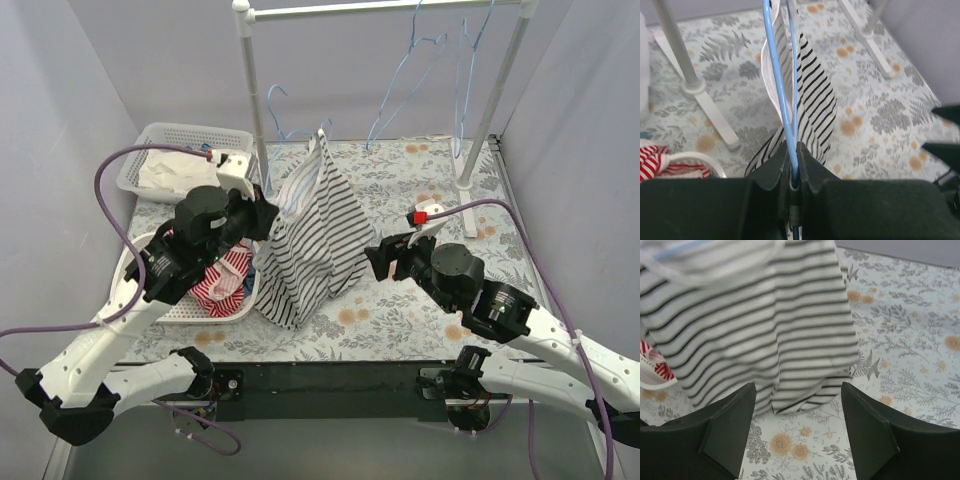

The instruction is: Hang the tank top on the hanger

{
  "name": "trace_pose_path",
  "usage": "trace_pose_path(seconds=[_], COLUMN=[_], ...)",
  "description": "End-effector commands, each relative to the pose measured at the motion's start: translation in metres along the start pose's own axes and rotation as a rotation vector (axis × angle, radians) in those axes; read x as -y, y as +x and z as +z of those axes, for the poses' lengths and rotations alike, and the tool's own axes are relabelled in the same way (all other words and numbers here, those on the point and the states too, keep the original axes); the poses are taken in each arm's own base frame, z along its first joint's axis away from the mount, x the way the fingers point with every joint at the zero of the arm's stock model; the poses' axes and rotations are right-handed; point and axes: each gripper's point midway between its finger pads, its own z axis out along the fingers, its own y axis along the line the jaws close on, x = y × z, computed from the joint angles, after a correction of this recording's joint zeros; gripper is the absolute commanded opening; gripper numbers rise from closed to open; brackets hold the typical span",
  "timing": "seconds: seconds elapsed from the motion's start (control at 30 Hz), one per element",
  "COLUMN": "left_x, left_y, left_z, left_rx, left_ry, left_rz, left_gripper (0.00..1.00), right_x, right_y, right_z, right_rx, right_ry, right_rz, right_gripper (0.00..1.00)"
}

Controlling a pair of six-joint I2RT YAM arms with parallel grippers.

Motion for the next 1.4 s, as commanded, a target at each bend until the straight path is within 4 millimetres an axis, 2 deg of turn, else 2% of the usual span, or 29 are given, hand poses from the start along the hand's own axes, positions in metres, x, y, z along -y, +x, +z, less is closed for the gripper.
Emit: trace_pose_path(seconds=[0.0, 0.03, 0.1, 0.13, 0.2, 0.23, 0.27, 0.37, 0.63, 0.7, 0.87, 0.97, 1.03, 1.1, 1.13, 1.17, 1.3, 1.33, 1.37], left_x=[-0.010, -0.006, -0.003, 0.003, 0.001, 0.002, 0.006, 0.010, 0.014, 0.013, 0.002, -0.013, -0.026, -0.038, -0.038, -0.041, -0.040, -0.038, -0.038], left_y=[-0.068, -0.092, -0.111, -0.129, -0.136, -0.135, -0.152, -0.169, -0.195, -0.197, -0.185, -0.178, -0.177, -0.168, -0.171, -0.162, -0.153, -0.152, -0.156], left_z=[0.023, 0.021, 0.027, 0.038, 0.048, 0.065, 0.061, 0.071, 0.085, 0.093, 0.116, 0.124, 0.124, 0.129, 0.126, 0.129, 0.128, 0.128, 0.121], left_rx=[0.154, 0.193, 0.209, 0.220, 0.197, 0.172, 0.195, 0.213, 0.282, 0.278, 0.236, 0.212, 0.213, 0.187, 0.198, 0.176, 0.153, 0.153, 0.165], left_ry=[-0.150, -0.152, -0.168, -0.171, -0.214, -0.228, -0.229, -0.238, -0.250, -0.265, -0.286, -0.292, -0.313, -0.312, -0.301, -0.300, -0.273, -0.263, -0.257], left_rz=[-0.017, -0.019, -0.015, -0.009, 0.007, 0.017, 0.014, 0.018, 0.038, 0.051, 0.057, 0.035, 0.018, 0.005, 0.000, 0.011, 0.027, 0.034, 0.036], left_gripper=[0.00, 0.00, 0.00, 0.00, 0.00, 0.00, 0.00, 0.00, 0.00, 0.00, 0.00, 0.00, 0.00, 0.00, 0.00, 0.00, 0.00, 0.02, 0.11], right_x=[-0.002, -0.002, -0.004, -0.004, -0.003, -0.003, -0.003, -0.003, -0.003, -0.004, -0.007, -0.007, -0.007, -0.006, -0.007, -0.007, -0.005, -0.004, -0.005], right_y=[0.027, 0.038, 0.046, 0.048, 0.052, 0.053, 0.051, 0.048, 0.047, 0.047, 0.045, 0.044, 0.045, 0.047, 0.047, 0.049, 0.050, 0.050, 0.050], right_z=[0.002, 0.003, 0.004, 0.004, 0.004, 0.003, 0.003, 0.001, -0.002, -0.003, -0.004, -0.005, -0.005, -0.005, -0.006, -0.006, -0.006, -0.006, -0.006], right_rx=[-0.046, -0.068, -0.087, -0.095, -0.105, -0.109, -0.105, -0.102, -0.107, -0.109, -0.106, -0.105, -0.108, -0.115, -0.113, -0.119, -0.118, -0.116, -0.115], right_ry=[-0.004, -0.004, -0.013, -0.014, -0.012, -0.011, -0.012, -0.013, -0.023, -0.029, -0.043, -0.046, -0.049, -0.046, -0.050, -0.050, -0.045, -0.041, -0.041], right_rz=[0.078, 0.077, 0.089, 0.090, 0.090, 0.090, 0.090, 0.088, 0.078, 0.081, 0.088, 0.089, 0.086, 0.085, 0.087, 0.085, 0.088, 0.088, 0.089], right_gripper=[0.76, 0.76, 0.75, 0.75, 0.75, 0.75, 0.75, 0.75, 0.75, 0.75, 0.74, 0.74, 0.74, 0.74, 0.74, 0.74, 0.74, 0.74, 0.74])
